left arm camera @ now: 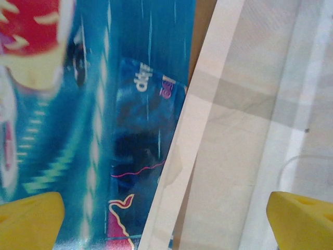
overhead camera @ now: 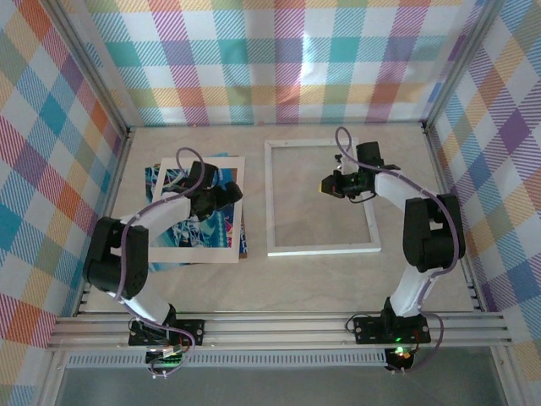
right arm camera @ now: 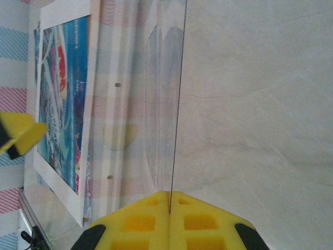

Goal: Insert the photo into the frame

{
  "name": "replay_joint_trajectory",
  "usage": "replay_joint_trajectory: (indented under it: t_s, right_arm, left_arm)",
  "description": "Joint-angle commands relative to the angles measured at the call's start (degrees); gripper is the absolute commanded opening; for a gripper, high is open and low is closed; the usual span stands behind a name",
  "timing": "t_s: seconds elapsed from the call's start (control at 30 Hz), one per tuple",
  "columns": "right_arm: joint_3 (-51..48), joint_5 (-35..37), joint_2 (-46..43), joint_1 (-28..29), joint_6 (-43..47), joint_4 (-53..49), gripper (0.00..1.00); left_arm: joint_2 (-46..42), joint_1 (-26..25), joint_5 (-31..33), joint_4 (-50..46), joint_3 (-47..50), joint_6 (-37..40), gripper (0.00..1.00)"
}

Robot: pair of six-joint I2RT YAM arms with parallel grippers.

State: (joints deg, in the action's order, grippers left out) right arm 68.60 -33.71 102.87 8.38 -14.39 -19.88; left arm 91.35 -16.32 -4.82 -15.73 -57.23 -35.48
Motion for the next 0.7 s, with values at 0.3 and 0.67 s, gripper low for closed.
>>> replay_joint_trajectory:
  t_s: [0.3,0.67]
  right_arm:
    - [6.78,10.84,-2.06,-3.48,9.12,-14.77,0.00]
    - [11.28,11.65,-0.41,-5.63,13.41,-18.52,0.00]
  left_arm:
    - [-4.86,1.46,0.19,-1.50,2.01,0.57,1.00]
    - [-4.12,1.46,-0.45,-1.40,2.21,0.46,1.00]
